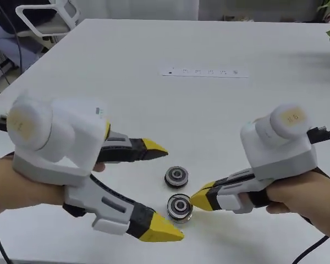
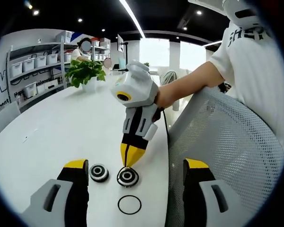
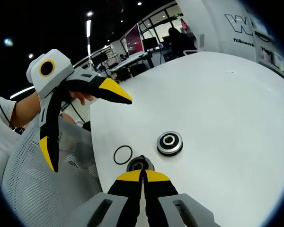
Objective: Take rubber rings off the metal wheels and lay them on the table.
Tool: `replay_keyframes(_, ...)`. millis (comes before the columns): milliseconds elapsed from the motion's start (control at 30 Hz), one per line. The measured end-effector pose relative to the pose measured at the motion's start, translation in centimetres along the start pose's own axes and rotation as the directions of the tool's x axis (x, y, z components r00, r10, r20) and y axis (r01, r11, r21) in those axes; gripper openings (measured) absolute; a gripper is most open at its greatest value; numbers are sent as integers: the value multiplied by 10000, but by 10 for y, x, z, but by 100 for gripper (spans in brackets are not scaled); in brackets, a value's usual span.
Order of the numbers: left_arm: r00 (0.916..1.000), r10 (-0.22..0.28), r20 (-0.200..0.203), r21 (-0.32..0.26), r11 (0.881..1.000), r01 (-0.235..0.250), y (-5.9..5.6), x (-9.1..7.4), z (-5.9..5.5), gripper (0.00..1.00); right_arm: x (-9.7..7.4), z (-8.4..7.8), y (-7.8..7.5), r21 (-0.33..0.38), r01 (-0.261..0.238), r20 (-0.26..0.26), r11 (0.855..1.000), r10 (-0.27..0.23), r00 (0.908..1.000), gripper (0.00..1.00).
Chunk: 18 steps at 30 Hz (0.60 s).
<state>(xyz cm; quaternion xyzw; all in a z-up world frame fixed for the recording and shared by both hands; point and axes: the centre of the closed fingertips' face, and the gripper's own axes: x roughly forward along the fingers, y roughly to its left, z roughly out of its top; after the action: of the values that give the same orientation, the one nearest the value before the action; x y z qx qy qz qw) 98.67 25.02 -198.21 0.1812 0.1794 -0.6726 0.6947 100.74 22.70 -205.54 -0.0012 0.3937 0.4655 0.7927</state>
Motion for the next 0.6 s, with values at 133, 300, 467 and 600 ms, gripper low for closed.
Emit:
replay_keyframes(133,9990,289,342,-126,9995,-285,1,-17,5,83,-1,2,1,14,-29,54,10000,29,10000,0)
replay_keyframes(300,9970,758,157,-253,9968,-754,4,-36,-5,85,-2,2,1,7,4,48,10000,-4,10000,0)
replay_keyframes(467,9902,1344,384,-673,9890,-1316,7,-57,-8,87,-3,4,3,9,-21,107,10000,21,9999,0)
replay_keyframes(600,9817,1843,486,-919,9795,-1793,8,-71,-13,90,-5,4,3,-71,29,97,10000,-28,9999,0)
